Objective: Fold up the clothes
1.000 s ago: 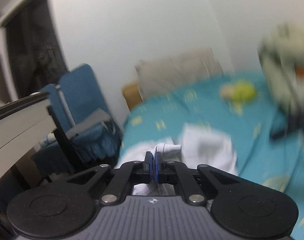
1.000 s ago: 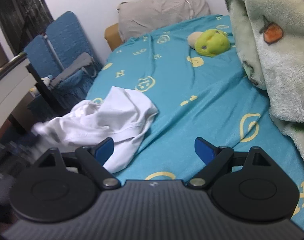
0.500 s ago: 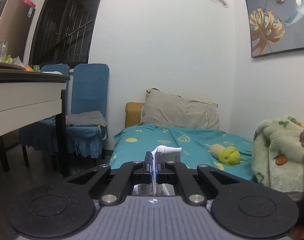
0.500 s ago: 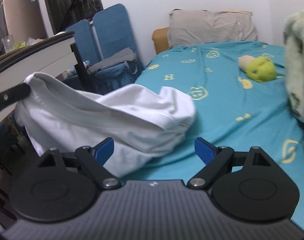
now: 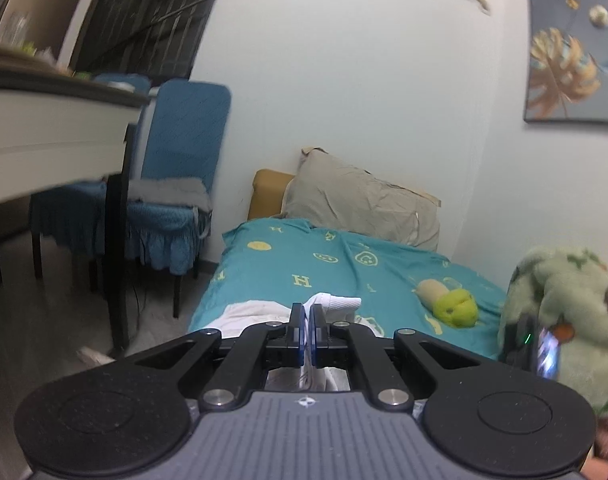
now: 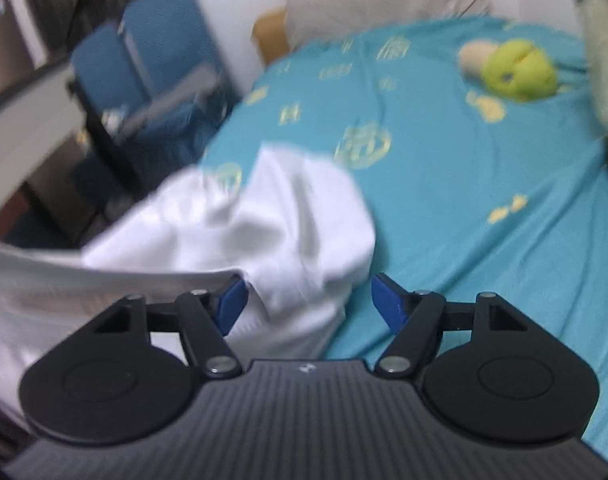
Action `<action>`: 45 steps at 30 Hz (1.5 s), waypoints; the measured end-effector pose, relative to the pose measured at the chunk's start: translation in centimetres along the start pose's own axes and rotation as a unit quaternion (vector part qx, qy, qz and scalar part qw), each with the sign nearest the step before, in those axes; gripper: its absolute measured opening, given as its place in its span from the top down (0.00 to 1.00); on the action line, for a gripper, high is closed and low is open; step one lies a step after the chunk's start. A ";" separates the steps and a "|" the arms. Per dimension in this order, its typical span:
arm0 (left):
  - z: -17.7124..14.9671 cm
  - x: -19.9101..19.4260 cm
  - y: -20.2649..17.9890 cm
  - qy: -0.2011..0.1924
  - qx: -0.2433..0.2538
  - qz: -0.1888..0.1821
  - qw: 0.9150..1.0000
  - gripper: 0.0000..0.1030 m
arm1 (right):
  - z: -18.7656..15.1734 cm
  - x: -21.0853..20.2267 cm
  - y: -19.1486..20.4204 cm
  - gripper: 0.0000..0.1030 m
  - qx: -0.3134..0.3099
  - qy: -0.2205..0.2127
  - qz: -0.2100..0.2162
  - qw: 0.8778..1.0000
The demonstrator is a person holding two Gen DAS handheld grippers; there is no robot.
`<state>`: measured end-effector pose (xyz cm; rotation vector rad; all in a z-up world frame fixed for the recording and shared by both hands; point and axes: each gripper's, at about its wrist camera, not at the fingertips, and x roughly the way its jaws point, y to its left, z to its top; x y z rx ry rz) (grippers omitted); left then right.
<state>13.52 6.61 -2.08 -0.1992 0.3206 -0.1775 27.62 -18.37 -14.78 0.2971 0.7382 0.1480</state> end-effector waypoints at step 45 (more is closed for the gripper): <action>-6.5 8.1 -3.3 0.184 0.092 0.142 0.968 0.28 | 0.3 -6.6 1.5 0.90 0.020 -0.141 0.035 0.989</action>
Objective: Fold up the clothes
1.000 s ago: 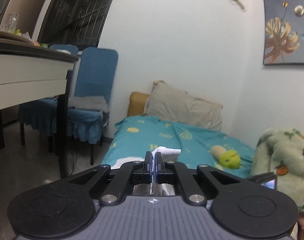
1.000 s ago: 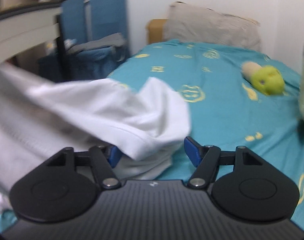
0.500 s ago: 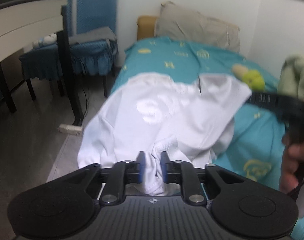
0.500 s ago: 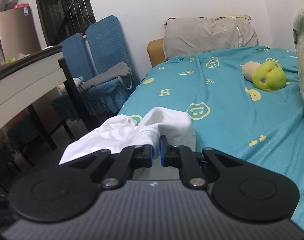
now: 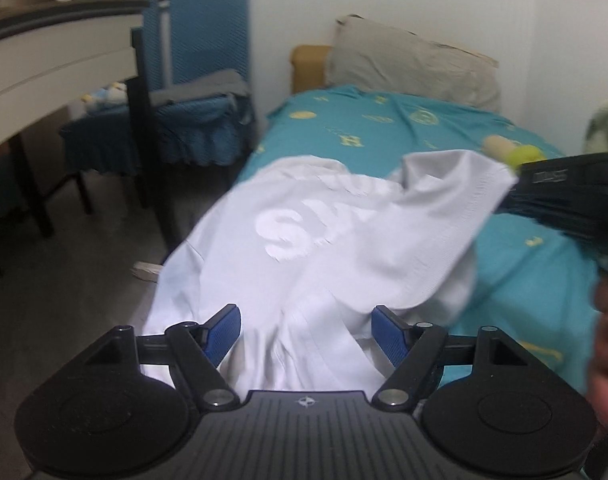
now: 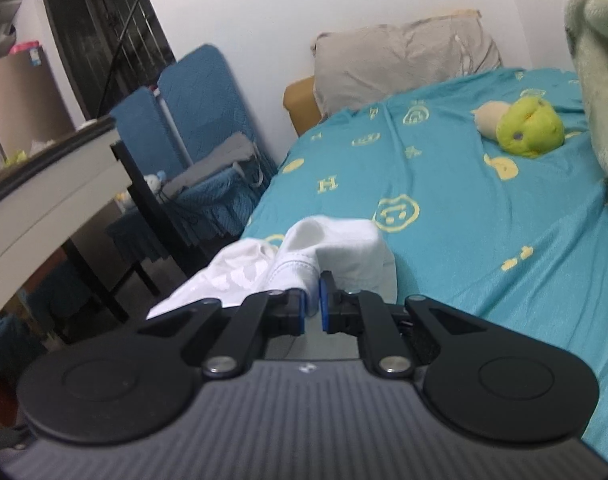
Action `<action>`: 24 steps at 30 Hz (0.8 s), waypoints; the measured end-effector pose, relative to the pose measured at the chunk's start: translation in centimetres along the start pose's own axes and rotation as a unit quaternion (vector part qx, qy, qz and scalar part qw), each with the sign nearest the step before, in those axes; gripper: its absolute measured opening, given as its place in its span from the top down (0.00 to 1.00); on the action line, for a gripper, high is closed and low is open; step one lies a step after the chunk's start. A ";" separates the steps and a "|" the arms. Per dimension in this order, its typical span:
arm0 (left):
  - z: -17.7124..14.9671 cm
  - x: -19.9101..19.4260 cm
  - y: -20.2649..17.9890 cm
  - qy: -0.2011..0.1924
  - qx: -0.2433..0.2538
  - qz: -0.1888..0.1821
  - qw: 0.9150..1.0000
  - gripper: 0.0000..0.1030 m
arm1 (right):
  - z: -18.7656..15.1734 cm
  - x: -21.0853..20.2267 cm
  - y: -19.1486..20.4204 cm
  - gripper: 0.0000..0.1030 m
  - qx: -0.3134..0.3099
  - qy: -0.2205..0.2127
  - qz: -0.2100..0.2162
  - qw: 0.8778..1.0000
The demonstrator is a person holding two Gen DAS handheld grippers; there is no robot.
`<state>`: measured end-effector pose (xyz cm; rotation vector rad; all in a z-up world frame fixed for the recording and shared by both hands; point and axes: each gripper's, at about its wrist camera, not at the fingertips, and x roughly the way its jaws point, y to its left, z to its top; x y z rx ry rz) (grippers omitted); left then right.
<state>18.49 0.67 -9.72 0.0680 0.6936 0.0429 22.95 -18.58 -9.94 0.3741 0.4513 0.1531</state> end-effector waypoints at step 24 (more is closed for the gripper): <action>-1.1 -1.6 -0.1 -0.010 0.029 0.012 0.999 0.20 | 0.9 -2.8 -1.2 0.64 -0.010 -0.117 -0.094 0.989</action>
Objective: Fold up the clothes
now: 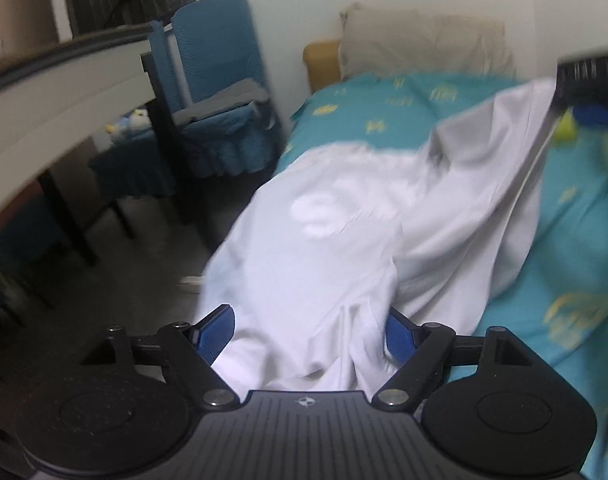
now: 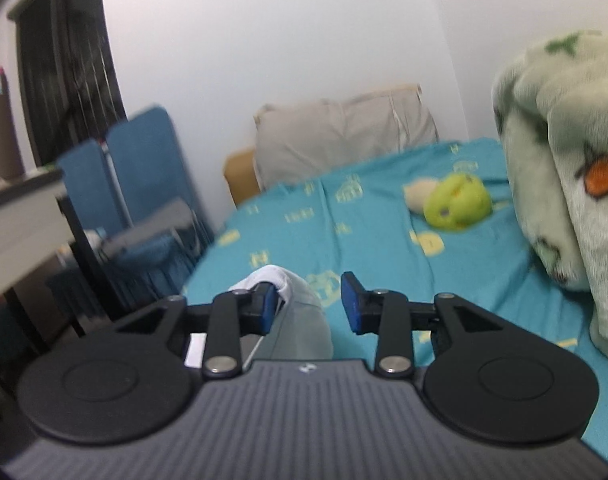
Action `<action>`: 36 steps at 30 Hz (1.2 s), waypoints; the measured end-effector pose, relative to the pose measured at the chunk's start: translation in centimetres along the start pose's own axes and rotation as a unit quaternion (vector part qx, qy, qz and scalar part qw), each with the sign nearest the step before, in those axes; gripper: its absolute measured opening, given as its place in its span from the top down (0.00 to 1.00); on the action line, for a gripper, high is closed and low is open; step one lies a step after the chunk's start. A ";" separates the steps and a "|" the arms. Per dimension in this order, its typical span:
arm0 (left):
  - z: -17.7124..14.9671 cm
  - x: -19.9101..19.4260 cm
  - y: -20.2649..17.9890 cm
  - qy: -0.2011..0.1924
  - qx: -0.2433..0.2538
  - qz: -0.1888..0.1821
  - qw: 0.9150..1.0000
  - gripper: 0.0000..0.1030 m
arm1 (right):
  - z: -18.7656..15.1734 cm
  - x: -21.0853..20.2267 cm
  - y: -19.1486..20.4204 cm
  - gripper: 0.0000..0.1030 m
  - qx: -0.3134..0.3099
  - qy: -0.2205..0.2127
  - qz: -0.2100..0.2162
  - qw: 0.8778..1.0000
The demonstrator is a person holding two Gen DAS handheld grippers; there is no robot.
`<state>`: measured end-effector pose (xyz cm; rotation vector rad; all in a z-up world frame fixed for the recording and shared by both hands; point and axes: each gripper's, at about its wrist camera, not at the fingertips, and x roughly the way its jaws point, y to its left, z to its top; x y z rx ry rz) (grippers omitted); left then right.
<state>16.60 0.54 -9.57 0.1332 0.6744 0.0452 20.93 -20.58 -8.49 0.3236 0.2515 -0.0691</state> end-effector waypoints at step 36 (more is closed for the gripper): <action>17.0 -19.4 7.5 -0.320 -0.176 0.024 0.931 0.05 | 18.0 -11.9 2.3 0.58 0.012 -0.123 -0.029 0.992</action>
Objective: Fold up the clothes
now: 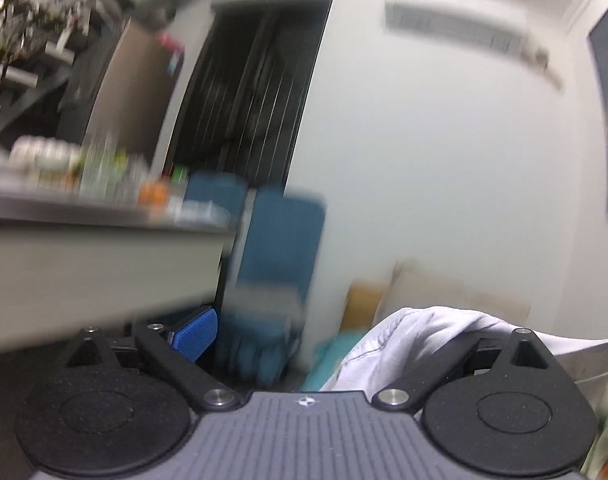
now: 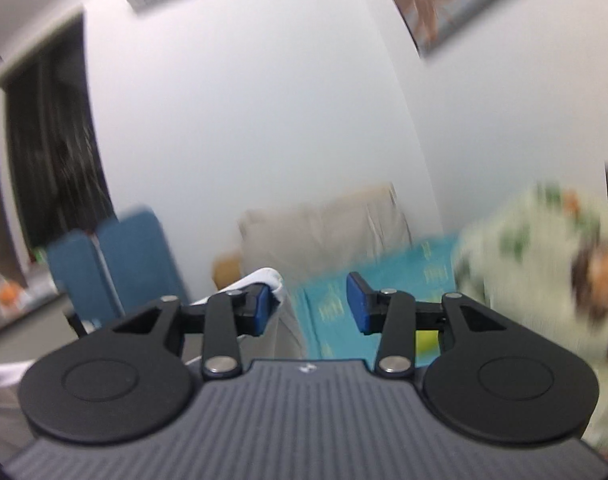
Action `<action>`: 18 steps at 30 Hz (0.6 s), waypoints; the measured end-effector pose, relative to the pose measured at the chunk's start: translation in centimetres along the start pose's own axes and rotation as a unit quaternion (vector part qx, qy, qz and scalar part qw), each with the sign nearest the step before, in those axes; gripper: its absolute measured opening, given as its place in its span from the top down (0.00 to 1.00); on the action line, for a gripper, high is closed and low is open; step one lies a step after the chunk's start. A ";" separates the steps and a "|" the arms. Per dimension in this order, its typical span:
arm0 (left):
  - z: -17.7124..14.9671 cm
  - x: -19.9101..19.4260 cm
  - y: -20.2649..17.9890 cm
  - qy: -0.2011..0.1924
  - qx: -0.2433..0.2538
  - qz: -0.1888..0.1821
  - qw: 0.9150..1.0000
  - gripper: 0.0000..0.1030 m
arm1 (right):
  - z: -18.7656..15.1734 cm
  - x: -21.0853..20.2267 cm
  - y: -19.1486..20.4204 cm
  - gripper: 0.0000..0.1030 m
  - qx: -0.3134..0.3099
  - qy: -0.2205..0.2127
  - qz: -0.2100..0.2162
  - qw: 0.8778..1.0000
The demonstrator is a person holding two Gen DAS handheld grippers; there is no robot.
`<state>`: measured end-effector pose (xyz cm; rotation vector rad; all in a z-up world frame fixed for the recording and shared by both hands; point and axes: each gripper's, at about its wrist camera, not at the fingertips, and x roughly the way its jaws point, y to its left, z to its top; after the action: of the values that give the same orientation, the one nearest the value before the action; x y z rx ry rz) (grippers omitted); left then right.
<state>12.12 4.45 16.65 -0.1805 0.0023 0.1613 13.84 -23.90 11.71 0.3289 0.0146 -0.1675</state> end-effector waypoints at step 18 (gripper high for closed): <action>33.2 -17.6 -1.9 -0.075 0.003 -0.129 0.989 0.04 | 26.7 -25.0 6.9 0.51 -0.057 -0.165 0.055 0.983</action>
<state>-5.36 5.72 49.95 -0.1597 -0.1698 -0.0828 -9.98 -22.02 40.28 0.1849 -0.3207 -0.1104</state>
